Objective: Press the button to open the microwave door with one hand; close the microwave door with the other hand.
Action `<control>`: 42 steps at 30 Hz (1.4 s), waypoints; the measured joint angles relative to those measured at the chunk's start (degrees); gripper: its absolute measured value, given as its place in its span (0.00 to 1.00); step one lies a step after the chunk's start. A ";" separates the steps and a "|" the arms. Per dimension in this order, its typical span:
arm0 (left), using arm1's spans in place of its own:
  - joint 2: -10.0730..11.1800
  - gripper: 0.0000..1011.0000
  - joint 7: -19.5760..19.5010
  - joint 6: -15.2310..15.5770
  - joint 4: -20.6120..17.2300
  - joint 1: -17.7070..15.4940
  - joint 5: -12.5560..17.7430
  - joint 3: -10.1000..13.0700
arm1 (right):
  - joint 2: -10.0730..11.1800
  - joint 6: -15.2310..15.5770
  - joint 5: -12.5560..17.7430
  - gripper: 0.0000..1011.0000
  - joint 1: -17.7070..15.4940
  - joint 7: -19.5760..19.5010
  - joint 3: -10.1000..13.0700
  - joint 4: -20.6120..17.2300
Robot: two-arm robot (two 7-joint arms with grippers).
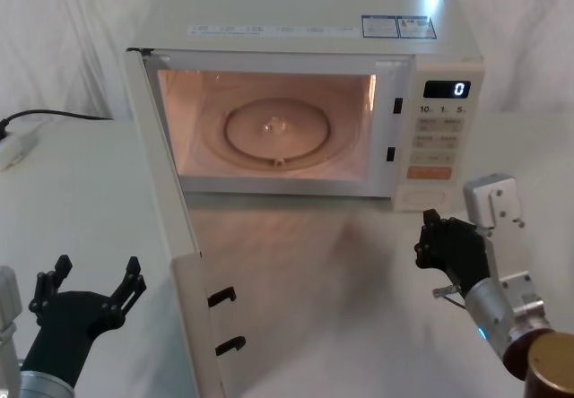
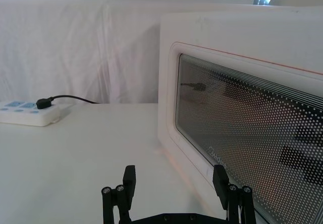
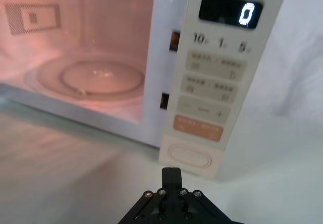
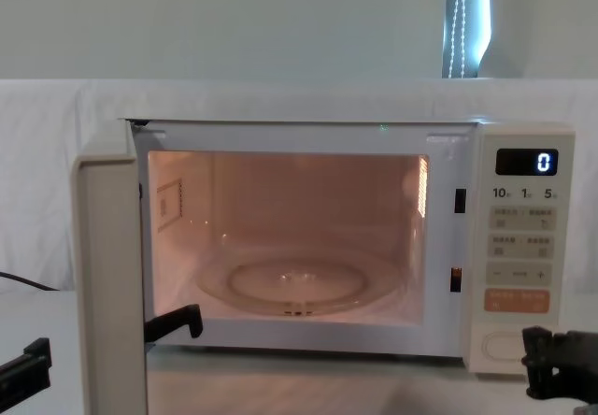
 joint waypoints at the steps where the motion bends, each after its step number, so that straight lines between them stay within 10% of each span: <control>1: 0.00 0.99 0.00 0.00 0.00 0.00 0.00 0.00 | 0.13 -0.35 0.18 0.00 -0.25 0.05 0.02 -0.34; 11: 0.00 0.99 0.00 0.00 0.00 0.00 0.00 0.00 | 2.04 -4.32 2.86 0.08 -2.75 -0.11 2.16 -2.56; 42: 0.00 0.99 0.00 0.00 0.00 0.00 0.00 0.00 | 3.02 -8.65 8.05 0.99 -4.25 -1.79 7.94 0.25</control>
